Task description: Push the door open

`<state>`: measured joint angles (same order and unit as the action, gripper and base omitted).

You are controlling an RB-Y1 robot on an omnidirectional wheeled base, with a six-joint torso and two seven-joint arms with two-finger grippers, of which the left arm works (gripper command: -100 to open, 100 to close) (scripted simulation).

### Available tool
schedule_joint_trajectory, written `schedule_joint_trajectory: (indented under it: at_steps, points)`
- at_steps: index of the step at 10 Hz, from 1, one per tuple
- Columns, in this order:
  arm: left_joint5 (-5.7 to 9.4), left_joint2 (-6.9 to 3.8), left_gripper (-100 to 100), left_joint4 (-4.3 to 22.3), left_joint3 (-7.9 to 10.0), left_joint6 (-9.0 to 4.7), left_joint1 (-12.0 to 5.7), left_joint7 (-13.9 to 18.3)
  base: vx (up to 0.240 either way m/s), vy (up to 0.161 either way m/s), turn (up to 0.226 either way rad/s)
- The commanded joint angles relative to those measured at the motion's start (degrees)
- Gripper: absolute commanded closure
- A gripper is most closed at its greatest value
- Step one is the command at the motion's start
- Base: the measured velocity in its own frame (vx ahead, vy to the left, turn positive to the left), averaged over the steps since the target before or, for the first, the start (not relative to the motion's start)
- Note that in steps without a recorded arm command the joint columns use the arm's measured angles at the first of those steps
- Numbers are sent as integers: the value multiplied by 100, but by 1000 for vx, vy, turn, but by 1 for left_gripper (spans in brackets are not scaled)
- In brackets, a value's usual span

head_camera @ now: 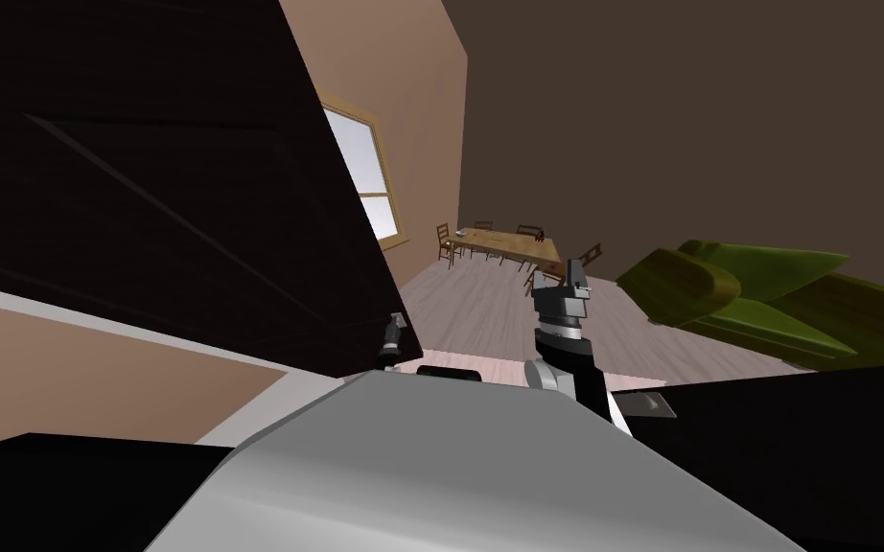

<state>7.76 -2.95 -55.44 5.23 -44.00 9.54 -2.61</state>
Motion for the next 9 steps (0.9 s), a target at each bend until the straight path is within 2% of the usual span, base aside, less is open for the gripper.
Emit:
schedule_joint_trajectory:
  at_steps: [1,4,9]
  points:
    - [0,4,100,3,-3,0,9,1,-25,-7,-2]
    - [0,4,100,3,-3,0,9,1,-8,-3,2]
    - [163,-60,100,35,300,77,-31,-85,179,-25,51]
